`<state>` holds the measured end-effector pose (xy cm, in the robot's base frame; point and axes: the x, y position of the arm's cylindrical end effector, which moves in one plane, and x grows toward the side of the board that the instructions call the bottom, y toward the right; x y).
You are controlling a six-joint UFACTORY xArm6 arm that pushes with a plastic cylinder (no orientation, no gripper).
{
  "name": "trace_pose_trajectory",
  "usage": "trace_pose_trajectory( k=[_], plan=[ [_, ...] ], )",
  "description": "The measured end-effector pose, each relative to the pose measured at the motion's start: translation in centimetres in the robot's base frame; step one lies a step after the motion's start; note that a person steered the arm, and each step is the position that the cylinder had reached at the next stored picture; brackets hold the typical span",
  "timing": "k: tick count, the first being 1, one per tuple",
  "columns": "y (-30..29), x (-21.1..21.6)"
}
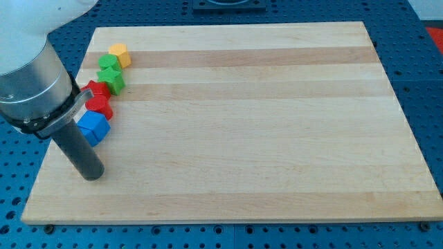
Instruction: Point your arm at the red star
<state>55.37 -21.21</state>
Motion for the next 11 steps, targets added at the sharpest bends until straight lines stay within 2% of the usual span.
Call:
trace_pose_trajectory(
  k=[1,2,3,5,6,8,11],
  plan=[
    [0.4,1.6],
    [-2.0,4.1],
    [-7.1,3.8],
    [-9.2,1.3],
    [-8.9,-1.0],
    [-9.0,-9.6],
    [-8.7,-16.4]
  ],
)
